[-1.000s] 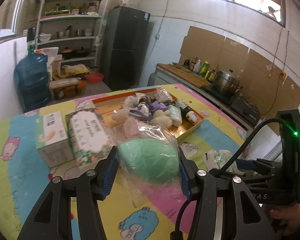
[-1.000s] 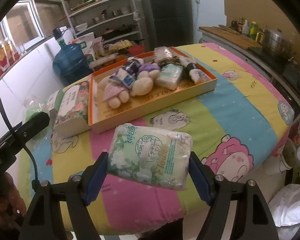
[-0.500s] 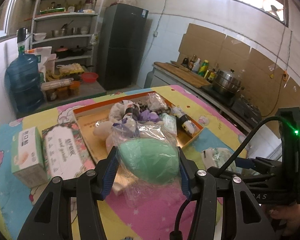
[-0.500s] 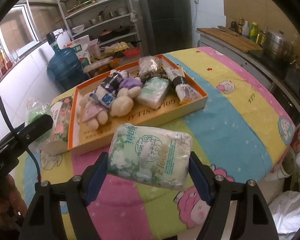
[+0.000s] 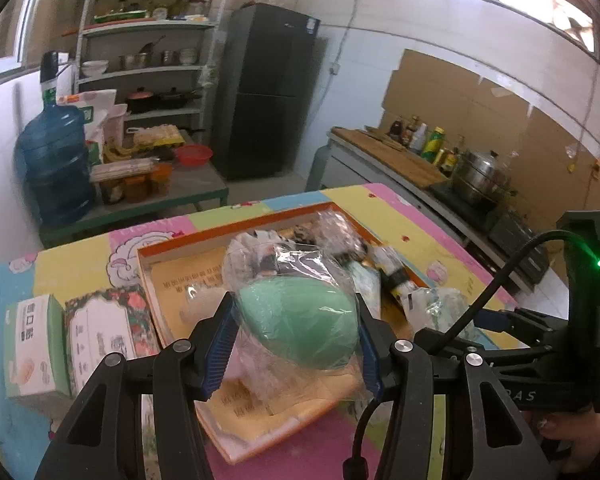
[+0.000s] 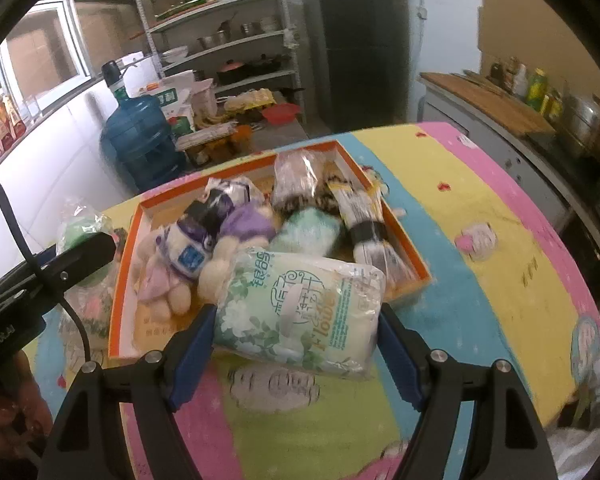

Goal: Organize soft objects
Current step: 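Carry the green ball bag with the left tool while the right tool carries the packet, then lower the green ball bag into the box with the left tool while the right tool lowers the floral packet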

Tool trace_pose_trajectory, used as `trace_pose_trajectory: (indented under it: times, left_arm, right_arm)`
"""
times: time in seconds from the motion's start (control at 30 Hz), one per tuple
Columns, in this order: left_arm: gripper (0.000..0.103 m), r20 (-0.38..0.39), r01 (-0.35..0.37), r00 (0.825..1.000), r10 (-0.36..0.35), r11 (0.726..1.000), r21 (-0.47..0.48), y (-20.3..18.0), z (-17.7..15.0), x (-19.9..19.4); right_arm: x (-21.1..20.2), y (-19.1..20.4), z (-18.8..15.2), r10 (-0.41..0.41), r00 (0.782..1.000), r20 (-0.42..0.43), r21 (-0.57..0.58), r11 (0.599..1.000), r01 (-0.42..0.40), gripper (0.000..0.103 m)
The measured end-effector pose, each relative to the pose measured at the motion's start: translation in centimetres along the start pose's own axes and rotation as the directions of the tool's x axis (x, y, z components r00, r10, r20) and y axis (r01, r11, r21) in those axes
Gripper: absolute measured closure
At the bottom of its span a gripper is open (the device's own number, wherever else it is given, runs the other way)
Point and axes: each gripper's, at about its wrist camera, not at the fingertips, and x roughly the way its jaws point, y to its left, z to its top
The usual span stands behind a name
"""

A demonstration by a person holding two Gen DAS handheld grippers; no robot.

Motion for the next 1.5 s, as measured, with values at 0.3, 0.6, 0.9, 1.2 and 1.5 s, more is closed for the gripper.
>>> trace_pose_trajectory:
  times: [0.3,0.6,0.9,1.2,1.5]
  left_arm:
    - [0.048,0.007,-0.086,0.996,0.086,0.995,-0.057,0.9,2.4,2.7]
    - [0.048,0.005,-0.165,0.986,0.167,0.980,-0.112,1.6,3.8,5.0]
    - [0.048,-0.001,-0.206,0.978,0.208,0.967,-0.149,1.8,4.8,6.8]
    - [0.048,-0.015,-0.227,0.974,0.228,0.957,-0.181,2.4,5.4,8.3]
    - [0.048,-0.046,-0.250,0.968,0.246,0.945,-0.210,3.5,5.5,9.5]
  right_arm:
    - [3.2,-0.4,3.6,0.065,0.998,-0.006,-0.073,0.995,-0.065,0.025]
    - [5.8,-0.5,6.1,0.126,0.992,-0.013,-0.146,0.981,-0.126,0.025]
    - [7.2,-0.2,7.8,0.169,0.986,-0.014,-0.190,0.967,-0.169,0.025]
    - [8.4,-0.1,9.2,0.188,0.982,-0.013,-0.210,0.960,-0.187,0.025]
    - [9.6,0.6,10.0,0.208,0.978,-0.029,-0.237,0.949,-0.209,0.025]
